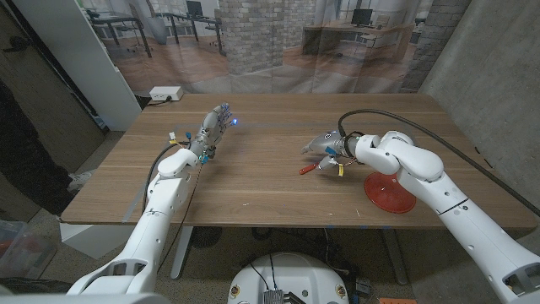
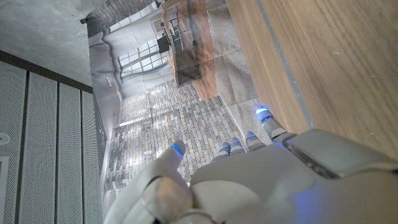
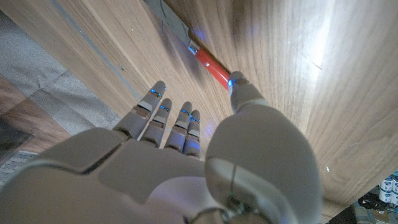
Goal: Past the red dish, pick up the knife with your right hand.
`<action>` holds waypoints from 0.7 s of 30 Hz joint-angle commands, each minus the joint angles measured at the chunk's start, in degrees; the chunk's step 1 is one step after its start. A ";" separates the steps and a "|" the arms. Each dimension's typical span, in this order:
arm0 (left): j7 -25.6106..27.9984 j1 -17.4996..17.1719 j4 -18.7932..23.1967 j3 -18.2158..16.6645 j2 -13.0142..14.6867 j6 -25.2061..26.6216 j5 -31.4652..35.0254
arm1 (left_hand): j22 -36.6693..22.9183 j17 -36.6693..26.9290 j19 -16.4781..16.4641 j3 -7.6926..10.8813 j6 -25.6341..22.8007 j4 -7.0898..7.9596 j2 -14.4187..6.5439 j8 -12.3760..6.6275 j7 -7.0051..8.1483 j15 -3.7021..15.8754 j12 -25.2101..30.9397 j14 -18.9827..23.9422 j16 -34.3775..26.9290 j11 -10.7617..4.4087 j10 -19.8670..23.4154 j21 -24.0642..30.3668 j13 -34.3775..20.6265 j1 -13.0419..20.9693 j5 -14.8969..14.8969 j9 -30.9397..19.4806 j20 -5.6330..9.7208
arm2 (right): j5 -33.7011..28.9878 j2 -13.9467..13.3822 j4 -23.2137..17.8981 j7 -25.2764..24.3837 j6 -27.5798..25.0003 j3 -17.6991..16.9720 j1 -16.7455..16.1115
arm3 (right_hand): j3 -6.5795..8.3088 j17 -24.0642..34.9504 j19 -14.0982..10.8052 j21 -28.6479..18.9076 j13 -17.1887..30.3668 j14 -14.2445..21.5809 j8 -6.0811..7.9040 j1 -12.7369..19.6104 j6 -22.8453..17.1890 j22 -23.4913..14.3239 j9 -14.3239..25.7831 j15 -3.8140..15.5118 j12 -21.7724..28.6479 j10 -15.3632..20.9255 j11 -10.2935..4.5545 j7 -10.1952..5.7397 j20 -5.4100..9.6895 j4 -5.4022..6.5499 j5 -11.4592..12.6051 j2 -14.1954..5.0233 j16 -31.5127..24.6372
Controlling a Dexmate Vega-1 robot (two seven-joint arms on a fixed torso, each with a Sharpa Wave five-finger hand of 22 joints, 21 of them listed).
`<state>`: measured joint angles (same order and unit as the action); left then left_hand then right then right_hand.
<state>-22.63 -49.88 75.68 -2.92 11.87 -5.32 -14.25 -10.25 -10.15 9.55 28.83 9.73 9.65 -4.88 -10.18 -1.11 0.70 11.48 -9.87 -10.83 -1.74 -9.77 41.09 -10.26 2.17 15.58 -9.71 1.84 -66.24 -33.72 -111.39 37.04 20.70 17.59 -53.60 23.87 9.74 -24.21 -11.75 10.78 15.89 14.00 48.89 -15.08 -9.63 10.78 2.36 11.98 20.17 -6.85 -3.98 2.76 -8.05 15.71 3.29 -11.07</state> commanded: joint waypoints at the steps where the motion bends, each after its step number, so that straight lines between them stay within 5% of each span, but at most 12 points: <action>1: -0.16 0.28 -0.47 -0.17 -0.09 -0.14 0.02 | -0.16 -0.08 12.12 -0.27 5.63 -0.01 -3.16 -0.14 -0.05 0.21 0.05 -8.67 0.04 0.01 -4.18 -0.07 -0.24 -0.40 -0.15 -0.10 0.25 | -0.98 0.44 0.33 0.87 0.08 0.89 0.23 | -0.47 0.27 -0.12 0.32 0.32 0.66 0.36 0.31 -0.86 -0.12 0.23 3.97 0.31 0.50 0.29 0.13 3.50 -0.03 0.75 0.03 -0.34; 21: -0.33 0.51 -0.93 -0.39 0.00 -0.17 0.13 | -0.17 -0.08 12.13 -0.60 5.97 -0.02 -2.95 -0.02 -0.31 0.11 -0.01 -8.81 0.09 -0.05 -4.34 -0.35 -0.25 -0.52 -0.15 -0.10 0.24 | -1.18 1.64 2.50 1.39 0.86 2.55 1.68 | -1.59 0.25 -2.03 -0.05 0.47 3.74 0.82 2.37 -3.62 -0.14 0.27 5.25 0.63 3.40 0.63 0.49 4.39 -0.39 1.79 -0.75 -0.80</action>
<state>-22.89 -49.47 74.99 -3.10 11.81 -5.46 -14.16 -10.25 -10.15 9.55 28.34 9.73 9.64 -4.77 -10.18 -1.11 0.70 11.47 -9.87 -10.83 -1.73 -9.77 40.87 -10.26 2.06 15.58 -9.71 1.84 -67.38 -32.63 -110.08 38.18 20.90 19.20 -52.81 22.52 9.74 -25.65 -11.41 11.08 18.76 14.42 50.35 -17.94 -9.63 10.78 2.35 12.42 22.94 -6.13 -3.17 2.56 -8.44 16.98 2.61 -11.47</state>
